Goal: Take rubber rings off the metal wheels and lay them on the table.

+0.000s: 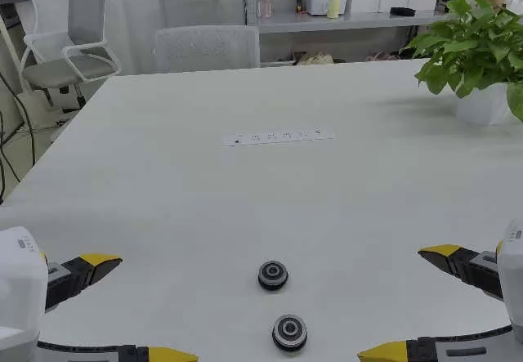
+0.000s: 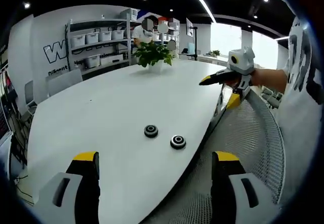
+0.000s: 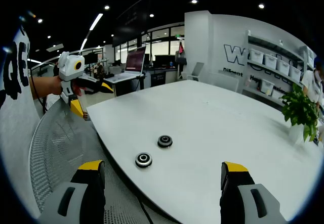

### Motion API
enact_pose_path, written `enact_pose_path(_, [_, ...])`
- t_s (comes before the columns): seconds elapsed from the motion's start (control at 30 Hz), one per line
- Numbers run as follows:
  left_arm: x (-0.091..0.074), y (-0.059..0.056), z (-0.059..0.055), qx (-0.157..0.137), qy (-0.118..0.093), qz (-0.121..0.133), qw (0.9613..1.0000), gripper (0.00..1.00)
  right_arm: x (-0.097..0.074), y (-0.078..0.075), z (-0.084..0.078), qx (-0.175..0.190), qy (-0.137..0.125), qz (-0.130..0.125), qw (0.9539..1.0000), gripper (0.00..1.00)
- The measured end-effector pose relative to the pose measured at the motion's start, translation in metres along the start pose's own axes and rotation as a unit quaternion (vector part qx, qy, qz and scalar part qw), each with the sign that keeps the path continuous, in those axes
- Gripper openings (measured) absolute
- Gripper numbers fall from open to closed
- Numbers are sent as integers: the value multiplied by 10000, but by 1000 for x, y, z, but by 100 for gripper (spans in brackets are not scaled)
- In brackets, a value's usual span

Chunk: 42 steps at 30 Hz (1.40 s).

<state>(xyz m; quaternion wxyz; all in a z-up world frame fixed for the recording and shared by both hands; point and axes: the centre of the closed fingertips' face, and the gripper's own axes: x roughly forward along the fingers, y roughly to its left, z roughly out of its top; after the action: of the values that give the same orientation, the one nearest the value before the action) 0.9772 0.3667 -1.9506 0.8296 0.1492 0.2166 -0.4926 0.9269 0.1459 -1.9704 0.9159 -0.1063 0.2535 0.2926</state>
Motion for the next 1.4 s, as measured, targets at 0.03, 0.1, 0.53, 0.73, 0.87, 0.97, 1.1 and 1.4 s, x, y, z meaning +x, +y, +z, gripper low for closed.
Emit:
enact_pose_path(0.03, [0, 0, -1, -7, 6, 0, 10000, 90, 0, 0, -1, -4, 12, 4, 10000, 94])
enact_pose_path(0.1, [0, 1, -2, -7, 16, 5, 10000, 90, 1, 0, -1, -11, 18, 9, 10000, 94])
enact_pose_path(0.53, [-5, 0, -6, 42, 75, 56, 9999, 90, 5, 4, -4, -70, 74, 80, 9999, 94])
enact_pose_path(0.73, [-8, 1, -7, 25, 81, 98, 9999, 90, 6, 4, -5, -89, 98, 105, 9999, 94])
enact_pose_path(0.87, [-8, 1, -8, 22, 110, 100, 9999, 90, 8, 4, -6, -98, 100, 127, 9998, 94])
enact_pose_path(0.97, [-9, 1, -8, 29, 118, 97, 9999, 90, 9, 4, -7, -97, 122, 145, 9998, 94])
enact_pose_path(1.1, [-8, 1, -8, 35, 141, 96, 9998, 90, 10, 6, -8, -132, 145, 188, 9996, 94])
enact_pose_path(1.4, [-6, 1, -8, 68, 160, 68, 9998, 89, 12, 1, -7, -143, 167, 197, 9996, 93])
